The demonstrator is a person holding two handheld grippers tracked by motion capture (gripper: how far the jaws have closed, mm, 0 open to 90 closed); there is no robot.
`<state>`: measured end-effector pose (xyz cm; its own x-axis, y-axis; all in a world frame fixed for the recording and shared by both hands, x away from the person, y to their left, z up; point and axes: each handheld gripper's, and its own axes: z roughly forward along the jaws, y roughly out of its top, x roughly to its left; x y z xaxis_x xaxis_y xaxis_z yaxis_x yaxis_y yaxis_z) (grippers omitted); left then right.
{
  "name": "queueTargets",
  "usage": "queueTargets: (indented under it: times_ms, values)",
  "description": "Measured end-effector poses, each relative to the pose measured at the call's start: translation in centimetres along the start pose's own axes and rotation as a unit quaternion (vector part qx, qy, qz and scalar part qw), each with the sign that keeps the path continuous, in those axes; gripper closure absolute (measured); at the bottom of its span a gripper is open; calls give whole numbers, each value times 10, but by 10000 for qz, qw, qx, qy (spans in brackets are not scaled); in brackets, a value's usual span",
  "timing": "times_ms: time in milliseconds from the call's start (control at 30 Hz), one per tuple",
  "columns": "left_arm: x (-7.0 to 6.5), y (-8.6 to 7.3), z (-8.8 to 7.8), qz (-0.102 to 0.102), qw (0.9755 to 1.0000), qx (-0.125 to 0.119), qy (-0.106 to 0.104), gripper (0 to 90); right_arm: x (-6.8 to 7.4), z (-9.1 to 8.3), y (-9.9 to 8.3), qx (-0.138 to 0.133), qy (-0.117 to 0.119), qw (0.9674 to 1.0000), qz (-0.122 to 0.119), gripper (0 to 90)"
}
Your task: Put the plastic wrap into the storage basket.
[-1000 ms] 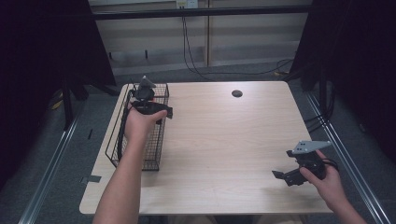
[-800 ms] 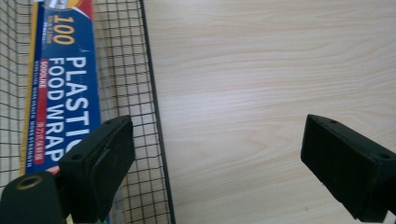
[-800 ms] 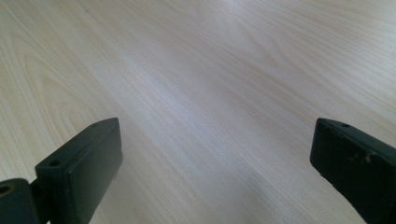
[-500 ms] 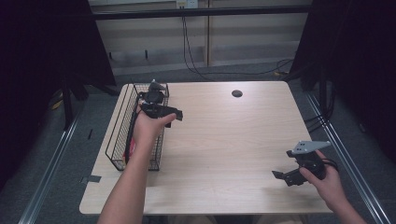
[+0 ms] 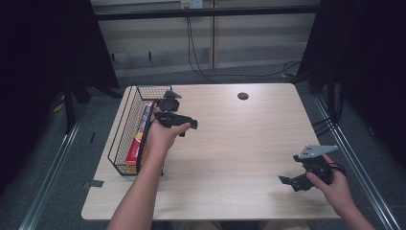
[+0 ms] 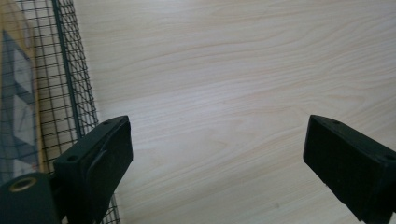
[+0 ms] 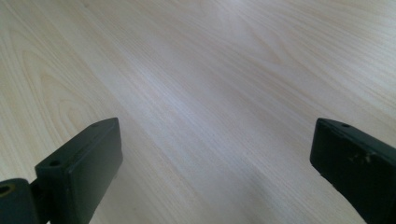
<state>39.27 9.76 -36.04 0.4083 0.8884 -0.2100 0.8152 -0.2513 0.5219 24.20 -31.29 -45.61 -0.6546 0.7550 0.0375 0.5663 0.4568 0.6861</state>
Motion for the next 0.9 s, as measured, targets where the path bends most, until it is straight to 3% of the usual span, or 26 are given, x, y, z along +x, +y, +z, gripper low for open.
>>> queueTargets:
  times_ms: [467,900]
  values:
    - [-18,-22,27,140,9993,-48,-354,78,-1,2,-2,16,10,10000,9,26]
    - [-26,-42,47,290,9985,-141,-432,60,-3,1,-6,12,-30,10000,43,26]
